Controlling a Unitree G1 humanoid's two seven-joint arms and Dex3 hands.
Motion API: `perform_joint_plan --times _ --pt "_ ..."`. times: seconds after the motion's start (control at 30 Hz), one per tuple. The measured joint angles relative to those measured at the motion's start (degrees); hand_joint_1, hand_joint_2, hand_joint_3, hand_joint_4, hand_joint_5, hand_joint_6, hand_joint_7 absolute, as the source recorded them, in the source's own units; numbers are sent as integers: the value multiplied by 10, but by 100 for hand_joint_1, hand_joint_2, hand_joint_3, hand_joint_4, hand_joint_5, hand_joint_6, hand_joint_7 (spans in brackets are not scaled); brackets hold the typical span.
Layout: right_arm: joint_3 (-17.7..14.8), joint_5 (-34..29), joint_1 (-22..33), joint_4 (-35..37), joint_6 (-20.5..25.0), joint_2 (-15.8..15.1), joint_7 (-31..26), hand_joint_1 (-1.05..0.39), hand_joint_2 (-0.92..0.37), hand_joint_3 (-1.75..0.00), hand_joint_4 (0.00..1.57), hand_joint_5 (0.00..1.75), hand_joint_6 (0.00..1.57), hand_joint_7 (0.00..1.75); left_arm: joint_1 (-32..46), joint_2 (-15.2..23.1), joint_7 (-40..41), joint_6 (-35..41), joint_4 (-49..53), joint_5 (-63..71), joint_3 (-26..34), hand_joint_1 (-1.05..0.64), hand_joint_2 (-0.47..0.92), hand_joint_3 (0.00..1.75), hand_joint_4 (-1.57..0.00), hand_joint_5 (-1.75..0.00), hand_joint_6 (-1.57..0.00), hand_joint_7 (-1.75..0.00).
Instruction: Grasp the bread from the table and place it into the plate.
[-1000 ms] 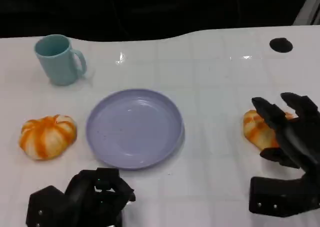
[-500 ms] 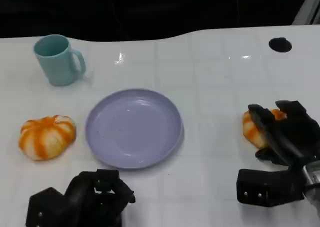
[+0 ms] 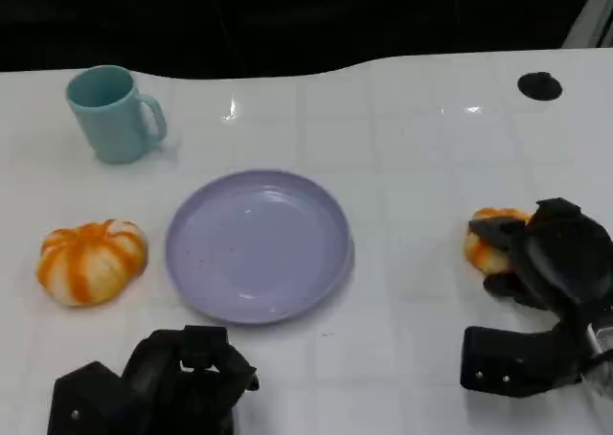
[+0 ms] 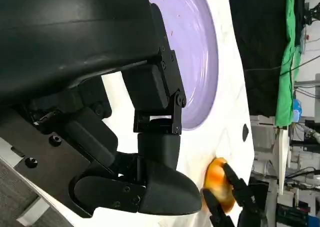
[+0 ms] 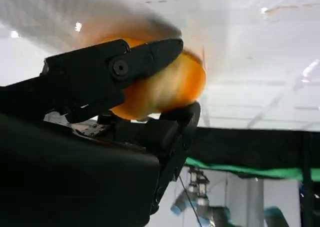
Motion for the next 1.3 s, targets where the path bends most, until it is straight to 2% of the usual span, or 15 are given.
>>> perform_joint_plan --times 0.03,0.1,0.2,0.47,0.57,0.77,0.9,1.13,1.3 --pt "3 0 -1 6 -7 0 -12 -18 -57 -85 97 174 72 166 0 0 0 0 0 0 0 -105 58 62 -157 -123 -142 -81" --pt "6 1 -2 14 -20 0 -29 -18 -50 -94 96 175 71 172 0 0 0 -2 0 1 0 -105 58 62 -157 -123 -142 -81" --pt "11 2 -4 20 -29 0 -42 -19 -45 -95 95 175 70 169 0 1 0 -4 1 0 0 -105 58 62 -157 -123 -142 -81" --pt "19 4 -11 23 -29 5 -70 -17 -32 -116 98 175 72 175 -3 0 0 -7 8 1 0 -105 59 61 -157 -122 -141 -82" --pt "20 8 -11 19 -41 5 -74 -17 -29 -117 99 175 73 175 -3 0 0 -7 8 1 0 -105 59 60 -157 -122 -141 -82" --pt "20 17 -13 -16 -68 5 -82 -17 -23 -128 99 175 72 175 -2 -1 0 -6 6 1 -1 -105 59 60 -157 -122 -141 -82" --pt "19 25 -15 -45 -89 8 -83 -16 -24 -135 99 175 73 175 -2 -1 0 -5 0 1 0 -105 59 60 -157 -122 -141 -83" --pt "9 51 -15 -113 -115 39 -57 -17 -25 -144 103 175 78 175 1 0 0 -4 -8 1 -1 -105 59 60 -157 -121 -141 -83" --pt "9 57 -15 -152 -116 72 -36 -18 -22 -148 104 175 78 175 4 0 0 -4 -8 1 -1 -105 58 60 -157 -122 -141 -84"
